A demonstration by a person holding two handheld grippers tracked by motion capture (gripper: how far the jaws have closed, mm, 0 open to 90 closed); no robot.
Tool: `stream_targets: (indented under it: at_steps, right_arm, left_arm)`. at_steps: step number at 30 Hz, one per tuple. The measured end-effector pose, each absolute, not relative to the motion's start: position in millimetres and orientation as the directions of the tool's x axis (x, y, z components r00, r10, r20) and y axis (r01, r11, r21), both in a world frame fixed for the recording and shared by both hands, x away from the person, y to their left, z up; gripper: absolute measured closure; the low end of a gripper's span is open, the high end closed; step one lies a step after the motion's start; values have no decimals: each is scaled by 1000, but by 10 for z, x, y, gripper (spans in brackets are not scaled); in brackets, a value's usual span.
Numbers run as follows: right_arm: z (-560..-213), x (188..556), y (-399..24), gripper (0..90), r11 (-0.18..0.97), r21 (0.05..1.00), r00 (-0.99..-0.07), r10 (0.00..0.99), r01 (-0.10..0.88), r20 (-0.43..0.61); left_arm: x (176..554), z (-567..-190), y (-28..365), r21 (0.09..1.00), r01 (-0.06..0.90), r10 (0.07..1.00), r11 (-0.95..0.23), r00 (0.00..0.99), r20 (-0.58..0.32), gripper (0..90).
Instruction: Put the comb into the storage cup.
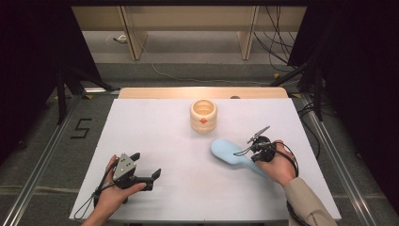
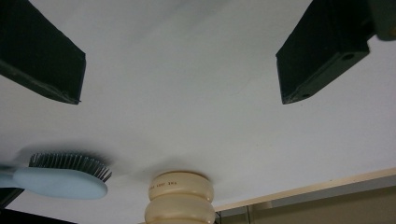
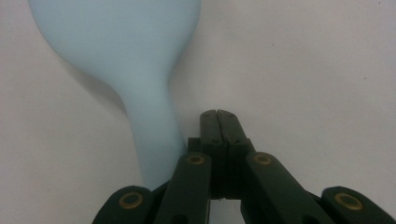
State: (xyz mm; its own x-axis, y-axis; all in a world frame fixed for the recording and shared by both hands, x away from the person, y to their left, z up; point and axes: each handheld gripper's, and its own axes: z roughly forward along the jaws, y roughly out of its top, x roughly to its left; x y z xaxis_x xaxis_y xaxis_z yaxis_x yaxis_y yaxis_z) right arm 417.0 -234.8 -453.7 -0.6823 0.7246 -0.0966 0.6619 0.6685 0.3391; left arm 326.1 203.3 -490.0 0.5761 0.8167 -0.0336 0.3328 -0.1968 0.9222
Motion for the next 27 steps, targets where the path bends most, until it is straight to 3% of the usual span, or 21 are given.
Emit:
stream_targets:
  at_steps: [27]
  right_arm:
    - [-4555, 3950, -2230, 900, 726, 284, -733, 672, 626, -101]
  left_arm:
    - [3259, -4899, 2035, 922, 331, 817, -202, 576, -28, 9]
